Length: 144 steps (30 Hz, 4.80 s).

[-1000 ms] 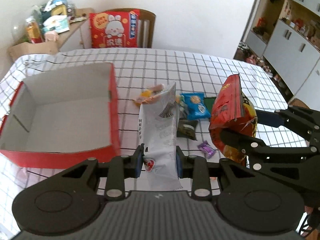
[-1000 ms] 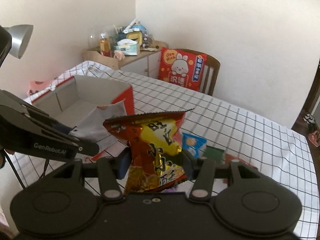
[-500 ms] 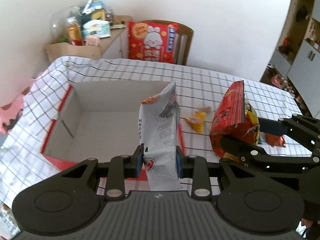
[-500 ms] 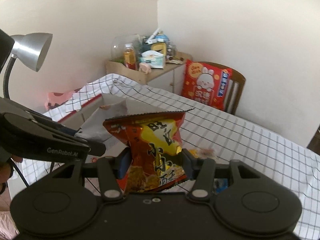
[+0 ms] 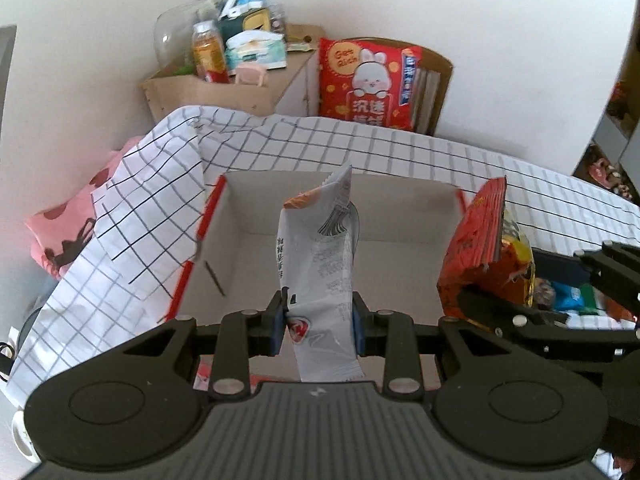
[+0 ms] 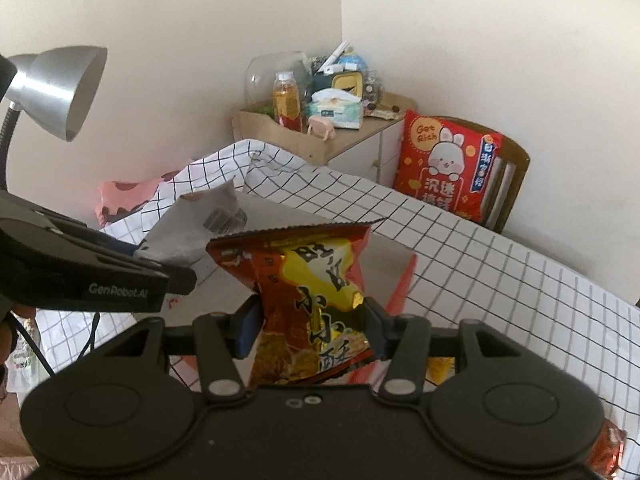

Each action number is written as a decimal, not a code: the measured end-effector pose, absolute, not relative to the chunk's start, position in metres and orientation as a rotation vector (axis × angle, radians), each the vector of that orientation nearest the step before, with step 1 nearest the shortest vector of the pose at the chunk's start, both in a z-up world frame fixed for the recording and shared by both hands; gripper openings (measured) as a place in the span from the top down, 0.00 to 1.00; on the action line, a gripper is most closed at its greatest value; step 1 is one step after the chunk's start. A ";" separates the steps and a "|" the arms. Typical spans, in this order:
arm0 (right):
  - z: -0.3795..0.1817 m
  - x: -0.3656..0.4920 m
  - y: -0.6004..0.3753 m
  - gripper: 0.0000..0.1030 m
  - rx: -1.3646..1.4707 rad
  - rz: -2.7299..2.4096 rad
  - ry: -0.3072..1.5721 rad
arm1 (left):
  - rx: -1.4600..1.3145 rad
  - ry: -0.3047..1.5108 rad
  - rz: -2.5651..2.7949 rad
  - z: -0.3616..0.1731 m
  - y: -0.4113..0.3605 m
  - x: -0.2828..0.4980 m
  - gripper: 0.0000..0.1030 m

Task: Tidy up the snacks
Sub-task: 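Carry the white wrapper and chip bag over the red box with both tools, then open both tools to drop the wrapper and chip bag into the box, then grasp the dark wrapped bar with left tool while right tool grasps brown Oreo bag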

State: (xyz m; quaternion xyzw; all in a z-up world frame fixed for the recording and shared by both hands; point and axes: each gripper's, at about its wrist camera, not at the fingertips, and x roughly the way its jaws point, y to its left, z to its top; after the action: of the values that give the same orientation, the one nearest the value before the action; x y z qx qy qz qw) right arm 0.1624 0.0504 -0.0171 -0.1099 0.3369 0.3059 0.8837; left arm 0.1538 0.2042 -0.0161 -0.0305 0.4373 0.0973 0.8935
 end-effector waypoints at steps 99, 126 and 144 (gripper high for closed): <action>-0.031 0.082 -0.187 0.00 0.040 0.332 0.710 | 0.014 0.855 -0.131 -0.057 0.020 0.106 0.02; -0.095 0.205 -0.278 0.00 0.026 0.154 0.855 | 0.064 1.088 -0.062 -0.134 -0.059 0.228 0.02; -0.141 0.261 -0.282 0.12 0.104 0.102 1.000 | 0.073 1.201 -0.054 -0.174 -0.067 0.257 0.12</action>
State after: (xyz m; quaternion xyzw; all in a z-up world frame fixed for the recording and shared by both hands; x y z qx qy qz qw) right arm 0.2611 -0.2825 -0.1413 0.0497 0.4789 0.0491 0.8751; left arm 0.2566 -0.0667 -0.1740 0.0341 0.5650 -0.0254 0.8240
